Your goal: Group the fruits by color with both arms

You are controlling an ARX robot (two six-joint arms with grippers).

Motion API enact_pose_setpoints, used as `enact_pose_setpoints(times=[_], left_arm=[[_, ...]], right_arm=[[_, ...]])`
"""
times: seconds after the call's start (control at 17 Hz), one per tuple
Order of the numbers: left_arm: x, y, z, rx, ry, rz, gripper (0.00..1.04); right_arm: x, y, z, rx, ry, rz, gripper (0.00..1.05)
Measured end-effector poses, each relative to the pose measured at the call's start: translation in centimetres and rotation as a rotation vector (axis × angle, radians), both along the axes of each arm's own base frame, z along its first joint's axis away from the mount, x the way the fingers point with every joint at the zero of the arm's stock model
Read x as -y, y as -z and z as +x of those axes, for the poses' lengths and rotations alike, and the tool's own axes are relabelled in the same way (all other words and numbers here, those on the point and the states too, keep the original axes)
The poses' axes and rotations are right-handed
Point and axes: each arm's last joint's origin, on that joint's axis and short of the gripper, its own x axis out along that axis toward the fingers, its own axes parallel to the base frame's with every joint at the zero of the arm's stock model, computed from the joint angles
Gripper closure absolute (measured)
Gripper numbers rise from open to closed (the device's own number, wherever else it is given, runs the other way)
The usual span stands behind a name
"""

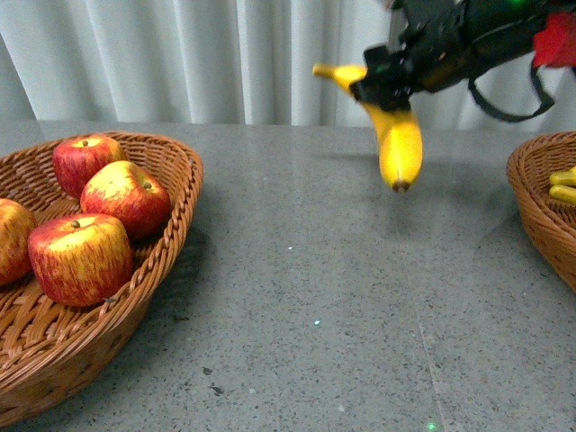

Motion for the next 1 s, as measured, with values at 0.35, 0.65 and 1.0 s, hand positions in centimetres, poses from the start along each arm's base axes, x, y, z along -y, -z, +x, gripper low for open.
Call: enact_pose_setpoints(times=[0.35, 0.65, 1.0], left_arm=[[0.0, 0.0, 0.0, 0.000, 0.000, 0.000, 0.07], [0.0, 0.0, 0.0, 0.000, 0.000, 0.000, 0.07], [0.0, 0.0, 0.0, 0.000, 0.000, 0.000, 0.07]], right_arm=[[7.8, -4.9, -5.4, 0.073, 0.053, 0.289, 0.70], [18.3, -3.6, -9.5, 0.046, 0.226, 0.213, 0.70], [24.2, 0.5, -14.4, -0.037, 0.277, -0.004, 0.70]])
